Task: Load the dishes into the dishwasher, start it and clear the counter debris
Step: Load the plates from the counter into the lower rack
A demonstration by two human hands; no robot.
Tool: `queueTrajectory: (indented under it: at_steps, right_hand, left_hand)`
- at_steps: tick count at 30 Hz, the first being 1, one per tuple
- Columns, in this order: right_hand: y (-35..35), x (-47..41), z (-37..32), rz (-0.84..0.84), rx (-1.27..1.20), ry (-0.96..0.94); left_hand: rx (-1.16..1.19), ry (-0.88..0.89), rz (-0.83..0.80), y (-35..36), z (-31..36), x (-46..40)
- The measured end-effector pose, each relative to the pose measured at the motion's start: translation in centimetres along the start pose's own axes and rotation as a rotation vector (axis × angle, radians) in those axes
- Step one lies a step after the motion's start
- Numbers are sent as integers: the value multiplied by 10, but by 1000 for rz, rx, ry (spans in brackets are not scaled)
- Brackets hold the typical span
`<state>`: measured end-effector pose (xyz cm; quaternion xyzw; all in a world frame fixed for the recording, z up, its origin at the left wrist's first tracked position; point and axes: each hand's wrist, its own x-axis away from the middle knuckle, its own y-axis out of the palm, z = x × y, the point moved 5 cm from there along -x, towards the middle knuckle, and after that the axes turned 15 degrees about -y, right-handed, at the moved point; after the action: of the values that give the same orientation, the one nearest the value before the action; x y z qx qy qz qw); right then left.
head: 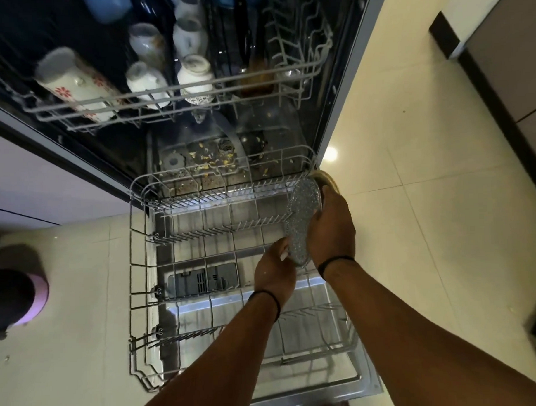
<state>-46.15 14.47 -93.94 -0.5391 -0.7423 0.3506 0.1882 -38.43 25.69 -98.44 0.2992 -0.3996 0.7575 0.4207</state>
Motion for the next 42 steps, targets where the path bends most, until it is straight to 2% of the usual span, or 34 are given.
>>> queueTrajectory:
  at_steps: [3, 5, 8, 13, 16, 19, 23, 27, 34, 39, 42]
  right_hand:
    - [-11, 15, -1, -79, 25, 26]
    - [-27, 21, -19, -148, 64, -76]
    - [-67, 24, -63, -154, 152, -270]
    - [-124, 26, -147, -277, 348, -483]
    - [-167, 27, -209, -336, 421, -575]
    - [-202, 46, -268, -388, 484, -673]
    - [-216, 66, -348, -404, 527, -882]
    - [-198, 99, -464, -469, 454, -1075]
    - [-126, 189, -626, -479, 292, -1211]
    - [-56, 266, -731, -542, 196, -1189]
    - [-29, 292, -800, -540, 164, -1199]
  left_hand:
    - [-70, -18, 101, -14, -1, 15]
    - [-171, 40, 175, -31, 16, 35]
    - [-466, 250, 342, -67, 60, 81]
    - [-739, 339, 537, -134, 108, 166]
    - [-739, 377, 620, -181, 130, 233]
    - [-710, 369, 686, -229, 125, 301]
    - [-657, 281, 796, -304, 100, 369]
    - [-572, 253, 956, -396, 67, 427]
    - [-427, 102, 1115, -533, -49, 482]
    - [-373, 5, 1166, -656, -157, 517]
    - [-330, -36, 1210, -726, -198, 538]
